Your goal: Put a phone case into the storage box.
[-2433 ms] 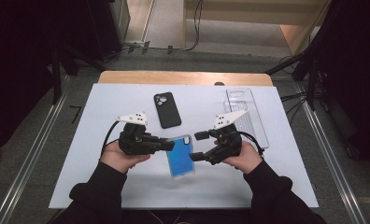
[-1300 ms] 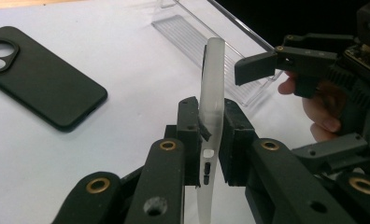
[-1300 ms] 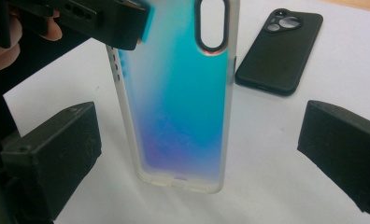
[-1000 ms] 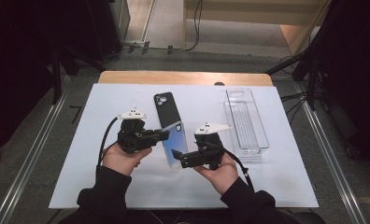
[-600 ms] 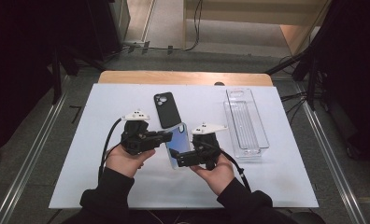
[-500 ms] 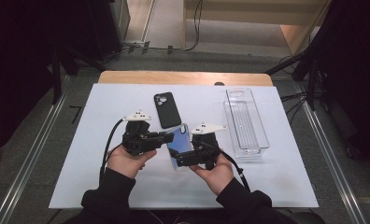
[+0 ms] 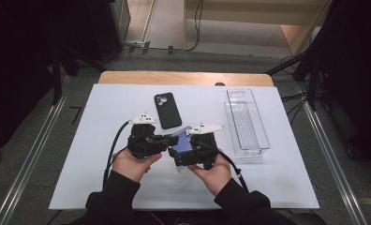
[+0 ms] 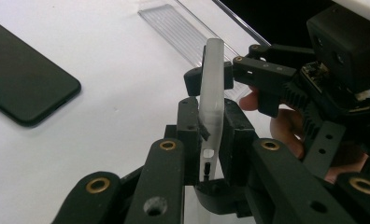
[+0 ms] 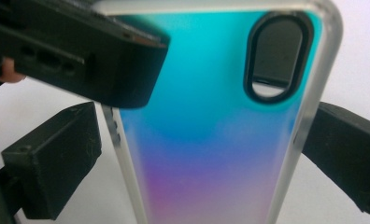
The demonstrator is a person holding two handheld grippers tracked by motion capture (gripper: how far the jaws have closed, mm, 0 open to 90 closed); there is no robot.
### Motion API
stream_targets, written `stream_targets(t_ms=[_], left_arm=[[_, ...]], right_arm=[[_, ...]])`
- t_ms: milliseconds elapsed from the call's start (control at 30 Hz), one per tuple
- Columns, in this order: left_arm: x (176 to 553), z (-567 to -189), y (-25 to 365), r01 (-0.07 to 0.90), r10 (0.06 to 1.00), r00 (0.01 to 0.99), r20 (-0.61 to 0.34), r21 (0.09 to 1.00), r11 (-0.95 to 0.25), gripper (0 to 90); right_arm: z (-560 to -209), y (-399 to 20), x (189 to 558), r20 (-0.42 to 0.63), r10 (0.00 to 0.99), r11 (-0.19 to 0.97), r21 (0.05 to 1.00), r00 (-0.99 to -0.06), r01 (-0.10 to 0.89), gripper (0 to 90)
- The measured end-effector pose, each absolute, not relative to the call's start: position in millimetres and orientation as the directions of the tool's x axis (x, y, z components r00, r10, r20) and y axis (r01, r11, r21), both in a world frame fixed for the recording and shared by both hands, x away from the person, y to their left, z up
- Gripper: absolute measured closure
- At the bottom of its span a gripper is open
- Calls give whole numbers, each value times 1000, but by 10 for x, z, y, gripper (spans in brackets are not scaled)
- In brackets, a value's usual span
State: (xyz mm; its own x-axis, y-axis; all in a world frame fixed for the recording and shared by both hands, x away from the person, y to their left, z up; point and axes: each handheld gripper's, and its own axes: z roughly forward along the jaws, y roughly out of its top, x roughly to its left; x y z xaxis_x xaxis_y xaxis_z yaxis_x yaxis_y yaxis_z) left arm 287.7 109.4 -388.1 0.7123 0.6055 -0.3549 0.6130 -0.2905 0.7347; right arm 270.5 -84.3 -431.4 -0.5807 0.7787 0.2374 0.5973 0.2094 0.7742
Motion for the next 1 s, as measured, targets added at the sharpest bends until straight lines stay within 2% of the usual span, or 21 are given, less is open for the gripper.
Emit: stream_targets(t_ms=[33, 100, 233, 467, 700, 867, 1000], left_arm=[[2872, -3880, 1088, 611, 607, 713, -351, 736, -292, 812], [2863, -3875, 1079, 610, 604, 714, -354, 737, -289, 812], [2856, -3869, 1075, 610, 605, 714, -352, 738, -289, 811], [2851, -3853, 1084, 602, 598, 721, -351, 745, -289, 808], [2859, -3800, 1137, 602, 587, 719, -372, 755, -259, 724], [2862, -3749, 1189, 603, 588, 714, -381, 760, -241, 711], [2871, -3718, 1243, 601, 590, 712, -380, 765, -233, 663]], right_arm=[[-4314, -843, 2705, 237, 779, 209, 774, -581, 597, 10], [-4303, -864, 2701, 244, 772, 200, 783, -587, 589, 113], [-4297, -880, 2703, 259, 757, 201, 781, -600, 591, 145], [-4279, -885, 2703, 249, 751, 211, 788, -612, 579, 152], [-4296, -876, 2705, 238, 744, 238, 779, -624, 580, 153], [-4310, -886, 2710, 236, 743, 242, 777, -626, 581, 153], [-4331, -930, 2735, 232, 754, 240, 773, -614, 587, 153]])
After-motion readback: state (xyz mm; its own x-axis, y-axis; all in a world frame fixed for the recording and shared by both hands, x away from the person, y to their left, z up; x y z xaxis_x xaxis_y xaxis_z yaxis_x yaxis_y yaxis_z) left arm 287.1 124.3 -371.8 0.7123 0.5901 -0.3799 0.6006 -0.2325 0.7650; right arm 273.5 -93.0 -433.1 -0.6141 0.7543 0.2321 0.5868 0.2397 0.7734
